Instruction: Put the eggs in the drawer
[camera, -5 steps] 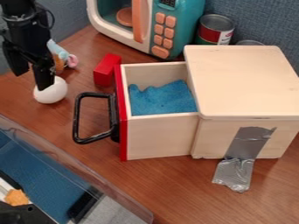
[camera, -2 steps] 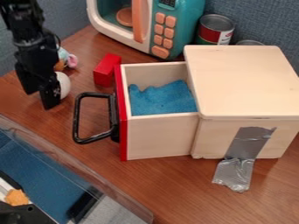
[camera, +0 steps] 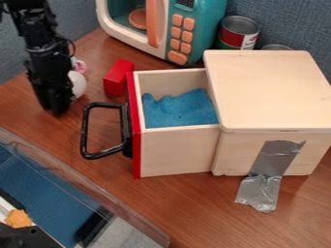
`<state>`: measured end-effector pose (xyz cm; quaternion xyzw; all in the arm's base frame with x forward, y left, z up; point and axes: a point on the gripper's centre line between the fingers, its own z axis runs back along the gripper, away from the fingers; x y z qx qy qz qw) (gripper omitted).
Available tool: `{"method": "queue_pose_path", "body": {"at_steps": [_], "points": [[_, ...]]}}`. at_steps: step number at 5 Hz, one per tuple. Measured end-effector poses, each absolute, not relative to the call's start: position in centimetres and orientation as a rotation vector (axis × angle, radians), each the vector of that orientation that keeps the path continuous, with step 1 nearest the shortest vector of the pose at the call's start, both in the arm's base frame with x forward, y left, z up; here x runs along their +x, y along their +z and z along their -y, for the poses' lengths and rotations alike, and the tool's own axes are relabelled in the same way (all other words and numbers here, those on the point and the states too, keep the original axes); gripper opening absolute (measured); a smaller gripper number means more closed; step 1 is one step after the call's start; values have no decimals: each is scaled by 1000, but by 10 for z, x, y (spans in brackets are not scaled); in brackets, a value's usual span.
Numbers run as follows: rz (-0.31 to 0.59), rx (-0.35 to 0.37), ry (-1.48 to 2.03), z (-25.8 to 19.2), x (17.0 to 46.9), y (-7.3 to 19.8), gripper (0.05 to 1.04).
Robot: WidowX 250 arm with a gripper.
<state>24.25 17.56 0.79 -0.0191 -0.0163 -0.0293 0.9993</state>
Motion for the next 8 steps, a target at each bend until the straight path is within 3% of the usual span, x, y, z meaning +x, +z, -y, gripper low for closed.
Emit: {"method": "queue_pose_path", "body": {"at_steps": [1, 2, 3, 4, 7, 8], "points": [[38, -49, -37, -173, 250, 13, 220], [22, -62, -23, -172, 251, 18, 469], [17, -39, -16, -174, 260, 26, 783], [21, -26, 9, -173, 267, 30, 1001], [3, -62, 99, -164, 292, 21, 999], [-16, -66, 125, -161, 300, 12, 948]]}}
